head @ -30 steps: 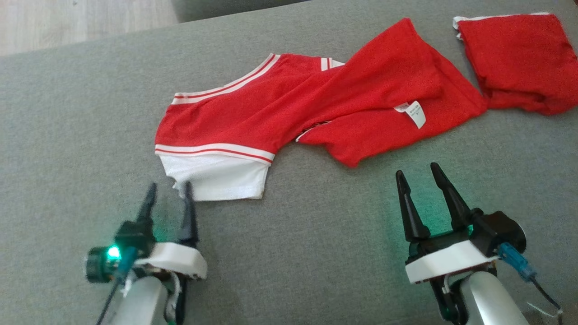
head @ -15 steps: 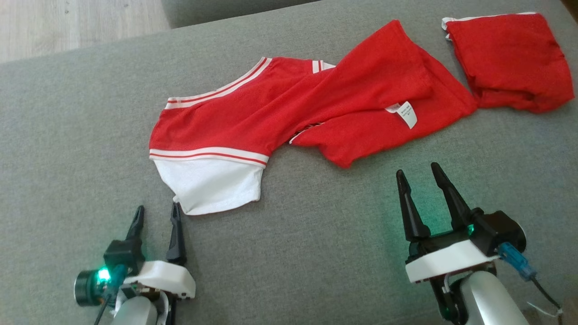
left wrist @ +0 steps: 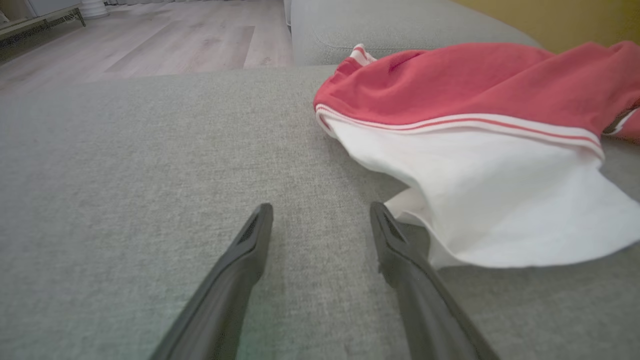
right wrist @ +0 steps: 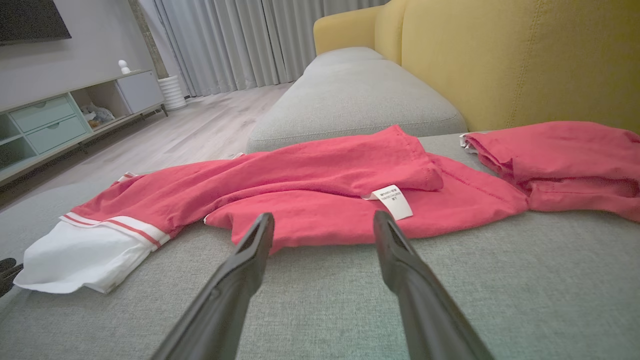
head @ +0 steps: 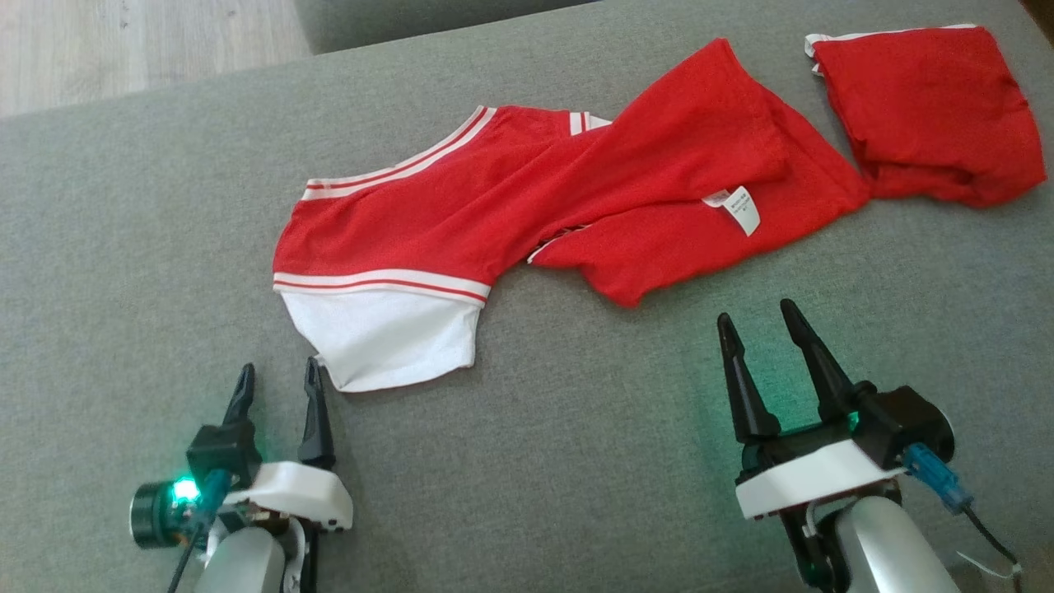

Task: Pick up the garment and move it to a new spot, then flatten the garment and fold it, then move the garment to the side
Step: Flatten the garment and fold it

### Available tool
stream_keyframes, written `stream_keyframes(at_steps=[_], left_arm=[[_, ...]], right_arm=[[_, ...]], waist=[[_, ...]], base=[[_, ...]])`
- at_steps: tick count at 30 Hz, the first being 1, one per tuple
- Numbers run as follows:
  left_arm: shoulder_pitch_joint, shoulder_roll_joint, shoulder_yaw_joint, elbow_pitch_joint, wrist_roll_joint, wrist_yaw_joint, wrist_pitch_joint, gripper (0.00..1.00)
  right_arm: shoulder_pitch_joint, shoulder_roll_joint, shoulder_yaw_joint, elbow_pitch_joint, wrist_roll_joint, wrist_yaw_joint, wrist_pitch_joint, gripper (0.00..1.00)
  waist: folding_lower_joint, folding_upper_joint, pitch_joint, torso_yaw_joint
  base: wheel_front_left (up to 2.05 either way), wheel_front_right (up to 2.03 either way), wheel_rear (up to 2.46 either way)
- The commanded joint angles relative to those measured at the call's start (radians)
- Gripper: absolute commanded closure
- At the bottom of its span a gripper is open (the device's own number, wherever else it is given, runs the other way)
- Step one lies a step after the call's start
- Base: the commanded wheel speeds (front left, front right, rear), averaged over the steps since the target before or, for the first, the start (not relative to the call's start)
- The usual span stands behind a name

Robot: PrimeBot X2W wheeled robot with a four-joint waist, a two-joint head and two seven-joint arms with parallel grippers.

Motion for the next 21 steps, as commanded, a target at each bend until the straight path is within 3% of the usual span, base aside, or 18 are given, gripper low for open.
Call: stream_keyframes(at_steps=[1, 8, 19, 20, 21], left_arm=[[-0.032, 0.019, 0.037, -0.032, 0.004, 0.001, -0.012, 0.00], [-0.027, 0.022, 0.030, -0.065, 0.010, -0.031, -0.012, 0.00], [-0.075, 0.043, -0.064, 0.026, 0.050, -0.111, 0.027, 0.00], [-0.078, 0.044, -0.076, 0.037, 0.055, -0.119, 0.037, 0.55], [-0.081, 0.046, -0.084, 0.047, 0.058, -0.125, 0.049, 1.00]], right_arm=[[-0.005, -0.002, 0.026, -0.025, -0.005, 0.007, -0.004, 0.00], [-0.008, -0.002, 0.026, -0.024, -0.006, 0.007, -0.004, 0.00], [-0.019, -0.002, 0.019, -0.023, -0.007, 0.007, -0.004, 0.00], [-0.019, -0.002, 0.018, -0.023, -0.007, 0.007, -0.004, 0.00], [-0.019, -0.002, 0.018, -0.022, -0.007, 0.007, -0.004, 0.00]], waist=[[0.0000, 0.0000, 0.001, -0.001], [0.0000, 0.0000, 0.011, -0.003], [0.0000, 0.0000, 0.028, -0.003], [0.0000, 0.0000, 0.028, -0.003], [0.0000, 0.0000, 0.028, -0.004]], base=[[0.00, 0.00, 0.00], [0.00, 0.00, 0.00], [0.00, 0.00, 0.00], [0.00, 0.00, 0.00], [0.00, 0.00, 0.00]])
